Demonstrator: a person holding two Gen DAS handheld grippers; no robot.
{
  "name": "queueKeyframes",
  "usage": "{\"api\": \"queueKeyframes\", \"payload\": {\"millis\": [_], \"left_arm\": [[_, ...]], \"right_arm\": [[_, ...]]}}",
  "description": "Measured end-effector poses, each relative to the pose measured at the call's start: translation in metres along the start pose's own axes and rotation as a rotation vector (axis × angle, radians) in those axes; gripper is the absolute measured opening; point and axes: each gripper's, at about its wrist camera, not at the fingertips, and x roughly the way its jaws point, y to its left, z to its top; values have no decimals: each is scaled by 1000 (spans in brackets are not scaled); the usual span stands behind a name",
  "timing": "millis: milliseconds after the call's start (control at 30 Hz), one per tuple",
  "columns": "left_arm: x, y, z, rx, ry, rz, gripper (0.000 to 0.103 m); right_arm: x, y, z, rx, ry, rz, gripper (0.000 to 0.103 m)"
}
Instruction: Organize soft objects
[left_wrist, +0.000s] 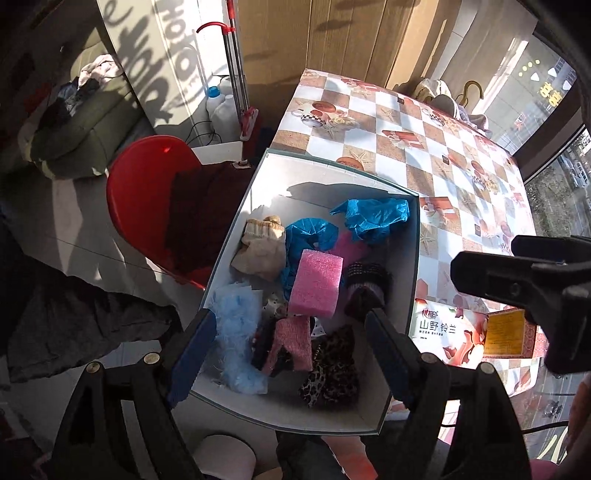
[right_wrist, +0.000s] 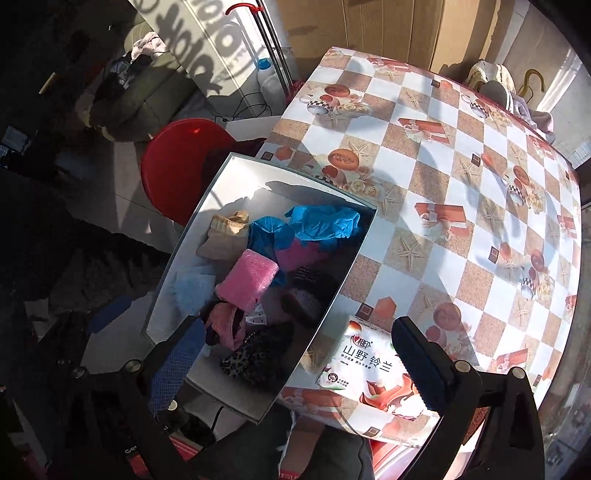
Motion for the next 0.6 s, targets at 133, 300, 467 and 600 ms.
{"api": "queueKeyframes", "payload": {"millis": [133, 300, 467, 600], "left_arm": [[-2, 3, -1, 6, -4, 7, 85], [-3, 7, -1, 3, -5, 9, 85], [-3, 12, -2, -7, -5, 10, 85], [-4, 17, -2, -14, -16, 18, 85]], "right_arm": [[1, 5, -1, -2, 3, 0, 102], [2, 9, -2, -4, 5, -4, 102], [3, 12, -4, -2, 6, -5, 102], [3, 12, -4, -3, 7, -5, 102]]}}
